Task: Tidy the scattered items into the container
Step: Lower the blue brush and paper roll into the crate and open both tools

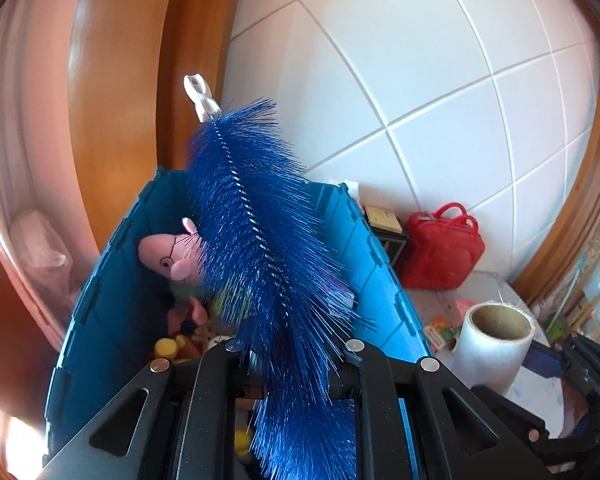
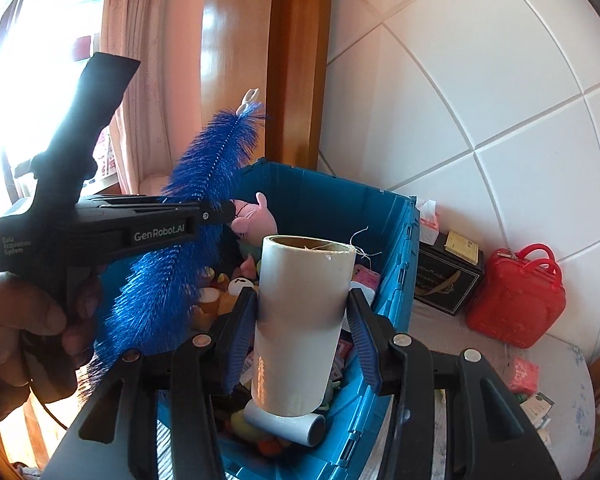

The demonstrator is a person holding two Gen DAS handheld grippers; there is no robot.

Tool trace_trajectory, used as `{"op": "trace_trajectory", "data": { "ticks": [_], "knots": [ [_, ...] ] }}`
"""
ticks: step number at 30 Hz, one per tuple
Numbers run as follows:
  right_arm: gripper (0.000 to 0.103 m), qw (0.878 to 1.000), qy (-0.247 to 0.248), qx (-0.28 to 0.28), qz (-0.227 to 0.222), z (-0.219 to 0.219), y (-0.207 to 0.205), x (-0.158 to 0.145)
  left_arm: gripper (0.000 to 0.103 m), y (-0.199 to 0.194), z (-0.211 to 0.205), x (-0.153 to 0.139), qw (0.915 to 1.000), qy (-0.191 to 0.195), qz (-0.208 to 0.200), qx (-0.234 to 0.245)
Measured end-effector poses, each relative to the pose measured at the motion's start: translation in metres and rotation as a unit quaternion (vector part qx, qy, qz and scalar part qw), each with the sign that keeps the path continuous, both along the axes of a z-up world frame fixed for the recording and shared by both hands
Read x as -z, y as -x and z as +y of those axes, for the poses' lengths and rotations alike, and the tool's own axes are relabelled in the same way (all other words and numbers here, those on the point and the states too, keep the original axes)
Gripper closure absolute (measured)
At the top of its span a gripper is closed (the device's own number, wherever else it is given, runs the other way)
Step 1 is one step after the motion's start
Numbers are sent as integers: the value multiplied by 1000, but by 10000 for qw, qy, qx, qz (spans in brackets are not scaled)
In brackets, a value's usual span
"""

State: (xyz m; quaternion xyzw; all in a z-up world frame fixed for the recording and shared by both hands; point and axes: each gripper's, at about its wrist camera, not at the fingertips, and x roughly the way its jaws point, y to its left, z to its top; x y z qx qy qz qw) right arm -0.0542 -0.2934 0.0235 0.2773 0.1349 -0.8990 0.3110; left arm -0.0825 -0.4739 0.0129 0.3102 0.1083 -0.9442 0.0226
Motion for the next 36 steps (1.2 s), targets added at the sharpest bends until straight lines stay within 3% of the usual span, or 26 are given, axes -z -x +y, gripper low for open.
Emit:
{"op": "trace_trajectory", "data": {
  "ticks": [27, 29, 30, 31, 32, 34, 36],
  "knots": [
    [58, 9998, 84, 110, -120, -13, 21, 12, 85, 17, -12, 18, 10000, 28, -37, 21],
    [57, 9999, 98, 66, -107, -15, 22, 11, 76, 16, -16, 17, 10000, -3, 1, -75],
    [57, 9999, 116, 27, -111, -16, 23, 11, 59, 16, -19, 16, 9999, -15, 25, -162],
    [56, 9999, 117, -16, -119, -17, 24, 11, 24, 15, -21, 15, 9997, -39, 47, -240],
    [37, 9999, 76, -32, -106, -19, 24, 12, 3, 14, -23, 14, 9995, -61, 93, -298],
    [0, 10000, 65, -14, 23, -20, 22, 11, 2, 11, -25, 11, 9993, -52, 167, -332],
    [0, 10000, 60, -7, 62, -20, 20, 10, 2, 10, -26, 10, 9993, -35, 162, -332]
  ]
}}
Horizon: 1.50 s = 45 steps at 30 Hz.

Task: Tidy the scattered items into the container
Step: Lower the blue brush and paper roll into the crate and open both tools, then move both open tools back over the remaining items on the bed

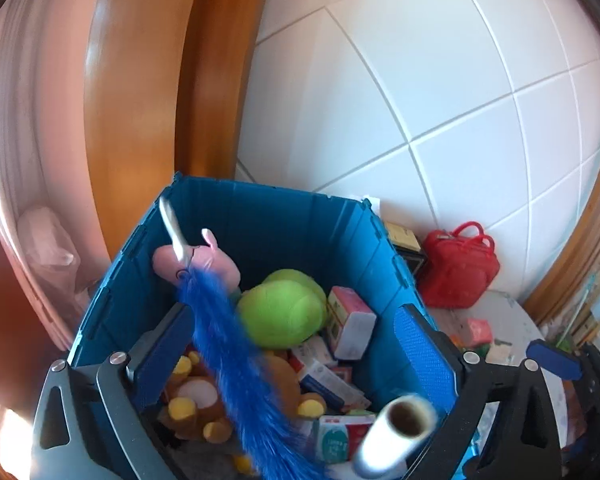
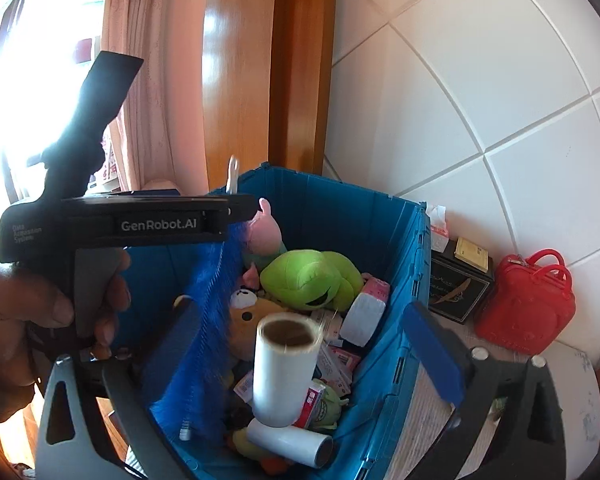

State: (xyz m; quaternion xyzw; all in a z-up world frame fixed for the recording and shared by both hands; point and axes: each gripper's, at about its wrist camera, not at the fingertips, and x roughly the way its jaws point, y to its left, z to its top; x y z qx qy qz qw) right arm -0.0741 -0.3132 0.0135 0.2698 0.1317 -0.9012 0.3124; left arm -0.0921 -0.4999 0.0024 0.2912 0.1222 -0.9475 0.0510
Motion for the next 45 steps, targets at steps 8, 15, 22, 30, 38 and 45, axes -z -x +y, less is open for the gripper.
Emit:
{"op": "trace_trajectory", "data": {
  "ticks": [8, 15, 22, 30, 38, 45],
  "knots": [
    [0, 10000, 58, 44, 27, 5, -4, -3, 1, -3, 1, 5, 9997, -168, -159, -17],
    [0, 9998, 170, 107, 95, 16, -13, -6, 1, -12, 14, 4, 9995, -208, -199, 125],
    [0, 9998, 101, 159, 100, 35, -25, -6, 1, -24, 43, 1, 9990, -202, -150, 363],
    [0, 9986, 154, 484, 122, 79, -34, -7, 1, -29, 91, 1, 9974, -116, -251, 658],
    [0, 9959, 328, 839, 83, 145, -42, 4, 1, -31, 164, -5, 9952, 45, -249, 947],
    [0, 9925, 422, 1143, 103, 240, -45, 8, 1, -27, 259, -3, 9925, 176, -341, 1159]
  ]
}}
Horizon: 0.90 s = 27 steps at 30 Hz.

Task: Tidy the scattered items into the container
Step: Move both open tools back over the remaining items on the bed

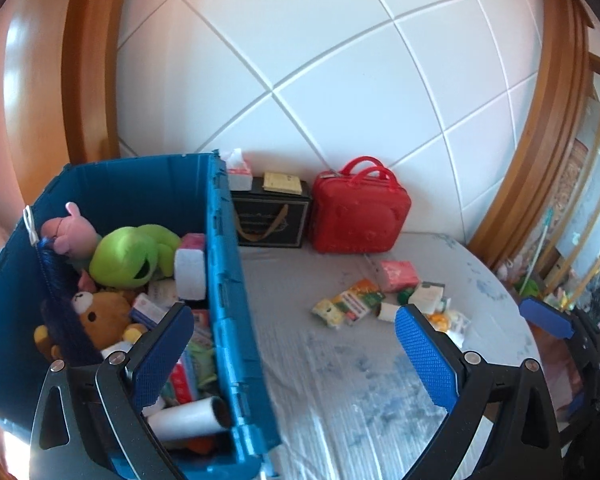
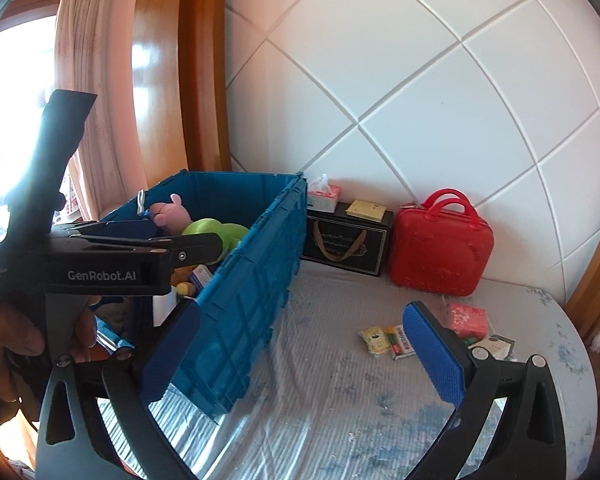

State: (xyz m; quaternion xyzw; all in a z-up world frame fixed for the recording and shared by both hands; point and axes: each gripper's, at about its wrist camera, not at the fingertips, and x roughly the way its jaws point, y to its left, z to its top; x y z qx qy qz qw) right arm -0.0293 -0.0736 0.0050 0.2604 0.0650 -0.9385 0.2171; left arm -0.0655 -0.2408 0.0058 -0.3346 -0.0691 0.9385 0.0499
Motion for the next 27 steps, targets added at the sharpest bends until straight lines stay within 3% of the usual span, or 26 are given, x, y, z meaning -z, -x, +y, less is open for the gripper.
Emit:
{"op": "trace_trajectory", "data": {
  "ticks": [13, 20, 27],
  "knots": [
    [0, 9958, -43, 781, -470, 198, 20, 39, 1, 42, 178, 32, 9976, 169, -448, 495],
    [0, 9903, -77, 1111, -831, 281, 39, 72, 1, 67, 243, 76, 9941, 346, -748, 707],
    [0, 9845, -108, 1348, -1114, 333, 59, 109, 1, 99, 297, 123, 9884, 628, -980, 979]
  ]
}}
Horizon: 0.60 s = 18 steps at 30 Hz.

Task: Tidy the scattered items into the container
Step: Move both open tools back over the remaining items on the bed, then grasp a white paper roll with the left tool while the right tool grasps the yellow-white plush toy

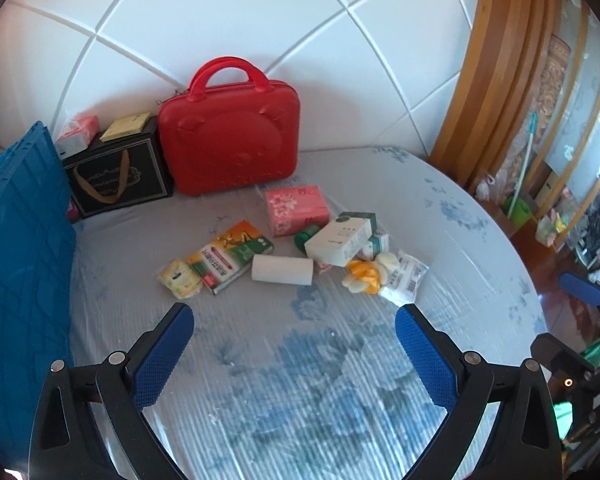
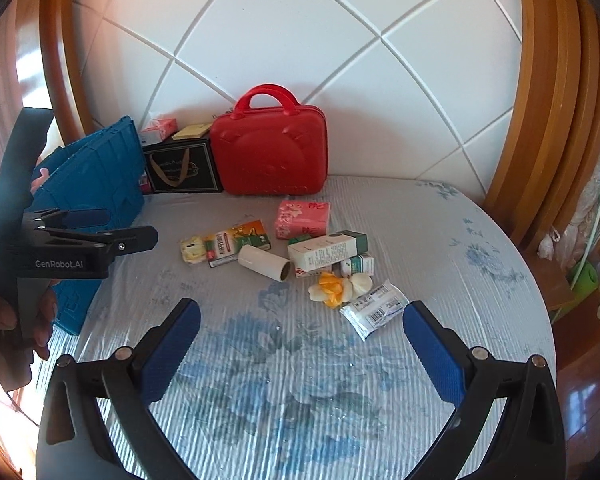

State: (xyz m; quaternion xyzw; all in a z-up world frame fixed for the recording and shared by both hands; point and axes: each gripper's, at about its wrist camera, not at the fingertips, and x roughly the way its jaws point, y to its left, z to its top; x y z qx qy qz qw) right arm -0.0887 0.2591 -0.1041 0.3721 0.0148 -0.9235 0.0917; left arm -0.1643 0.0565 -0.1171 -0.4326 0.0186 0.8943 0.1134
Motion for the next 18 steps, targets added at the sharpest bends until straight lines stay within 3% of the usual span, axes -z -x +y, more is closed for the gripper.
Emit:
{"op": "trace_trajectory", "data": {
  "ticks": [6, 18],
  "knots": [
    [0, 9996, 54, 184, -189, 27, 27, 30, 1, 44, 19, 56, 9993, 303, -172, 120],
    [0, 9981, -134, 247, -553, 52, 81, 105, 1, 139, 27, 177, 9972, 155, -724, 70]
  ]
}}
